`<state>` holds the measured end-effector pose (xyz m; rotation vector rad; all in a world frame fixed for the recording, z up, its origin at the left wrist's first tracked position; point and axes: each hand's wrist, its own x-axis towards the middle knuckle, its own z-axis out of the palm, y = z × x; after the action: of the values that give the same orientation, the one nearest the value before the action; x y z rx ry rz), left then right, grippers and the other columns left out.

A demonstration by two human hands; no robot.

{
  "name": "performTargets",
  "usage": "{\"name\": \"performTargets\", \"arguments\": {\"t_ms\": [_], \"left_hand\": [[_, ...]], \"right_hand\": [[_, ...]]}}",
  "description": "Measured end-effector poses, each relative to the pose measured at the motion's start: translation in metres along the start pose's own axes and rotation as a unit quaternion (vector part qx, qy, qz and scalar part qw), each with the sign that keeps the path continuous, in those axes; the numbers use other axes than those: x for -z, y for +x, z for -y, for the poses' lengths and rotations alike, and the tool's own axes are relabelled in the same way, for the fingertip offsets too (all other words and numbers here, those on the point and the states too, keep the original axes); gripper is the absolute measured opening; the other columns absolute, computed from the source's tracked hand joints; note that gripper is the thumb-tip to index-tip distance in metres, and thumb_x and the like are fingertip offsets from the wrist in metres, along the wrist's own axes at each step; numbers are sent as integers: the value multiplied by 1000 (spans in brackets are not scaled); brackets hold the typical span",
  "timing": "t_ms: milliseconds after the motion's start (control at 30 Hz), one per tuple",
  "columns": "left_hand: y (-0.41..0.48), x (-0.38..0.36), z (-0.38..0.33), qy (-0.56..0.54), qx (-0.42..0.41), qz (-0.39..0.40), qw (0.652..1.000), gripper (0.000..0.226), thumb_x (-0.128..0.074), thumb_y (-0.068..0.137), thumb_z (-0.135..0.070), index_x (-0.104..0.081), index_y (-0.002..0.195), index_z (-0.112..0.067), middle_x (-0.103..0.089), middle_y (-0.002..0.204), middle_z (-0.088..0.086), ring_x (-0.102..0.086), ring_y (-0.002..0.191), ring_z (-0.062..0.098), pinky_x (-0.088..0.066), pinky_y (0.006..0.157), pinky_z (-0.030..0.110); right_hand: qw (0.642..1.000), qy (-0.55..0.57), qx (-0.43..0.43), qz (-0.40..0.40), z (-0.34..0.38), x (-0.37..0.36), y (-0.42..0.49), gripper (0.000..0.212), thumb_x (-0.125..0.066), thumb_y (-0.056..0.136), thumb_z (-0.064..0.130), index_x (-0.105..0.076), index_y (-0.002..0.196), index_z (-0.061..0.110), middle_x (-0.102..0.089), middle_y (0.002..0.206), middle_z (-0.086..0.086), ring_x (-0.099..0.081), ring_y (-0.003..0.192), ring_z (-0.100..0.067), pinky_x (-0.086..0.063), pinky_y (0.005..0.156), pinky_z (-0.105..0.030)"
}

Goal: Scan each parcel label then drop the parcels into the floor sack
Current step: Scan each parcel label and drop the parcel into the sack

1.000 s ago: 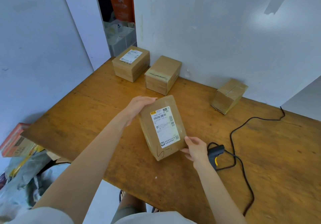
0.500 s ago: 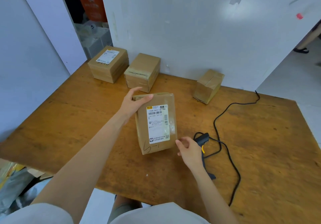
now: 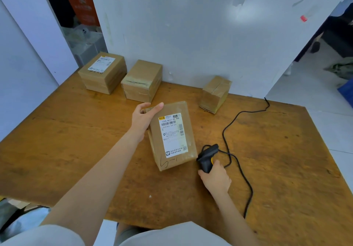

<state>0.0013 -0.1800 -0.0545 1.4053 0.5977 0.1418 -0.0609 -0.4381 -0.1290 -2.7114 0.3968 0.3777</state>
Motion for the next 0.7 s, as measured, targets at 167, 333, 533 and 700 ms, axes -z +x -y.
{"name": "performTargets", "arguments": {"t_ms": [167,333,533,700], "left_hand": [[3,0,0,-2,-1,-2,1000,78,-85,54,-56,-56,120,-24,-63,115,7,-66,97,20,-52,72,31],[7,-2,1,-8,3,-10,1000,71,-85,60,-52,-56,119,-23,-64,114,7,-67,95,19,-51,70,29],[7,-10,2,-23,0,-23,999,62,-86,62,-48,-58,112,-24,-65,109,4,-67,86,13,-52,64,26],[8,-11,2,-27,2,-24,999,63,-86,63,-47,-58,114,-22,-65,109,4,-67,90,16,-53,66,27]], "right_hand": [[929,367,58,-5,21,47,-6,16,-62,89,27,-55,98,16,-61,79,-2,-58,69,-18,-44,57,-27],[857,461,188,134,50,81,-46,14,-62,90,37,-58,87,23,-55,53,10,-45,40,-9,-38,42,-20],[845,431,242,203,67,77,-72,20,-60,88,45,-57,81,27,-49,54,4,-45,41,-10,-38,43,-22],[845,433,244,196,71,74,-78,35,-58,79,55,-56,93,23,-50,52,8,-45,40,-6,-38,42,-19]]}}
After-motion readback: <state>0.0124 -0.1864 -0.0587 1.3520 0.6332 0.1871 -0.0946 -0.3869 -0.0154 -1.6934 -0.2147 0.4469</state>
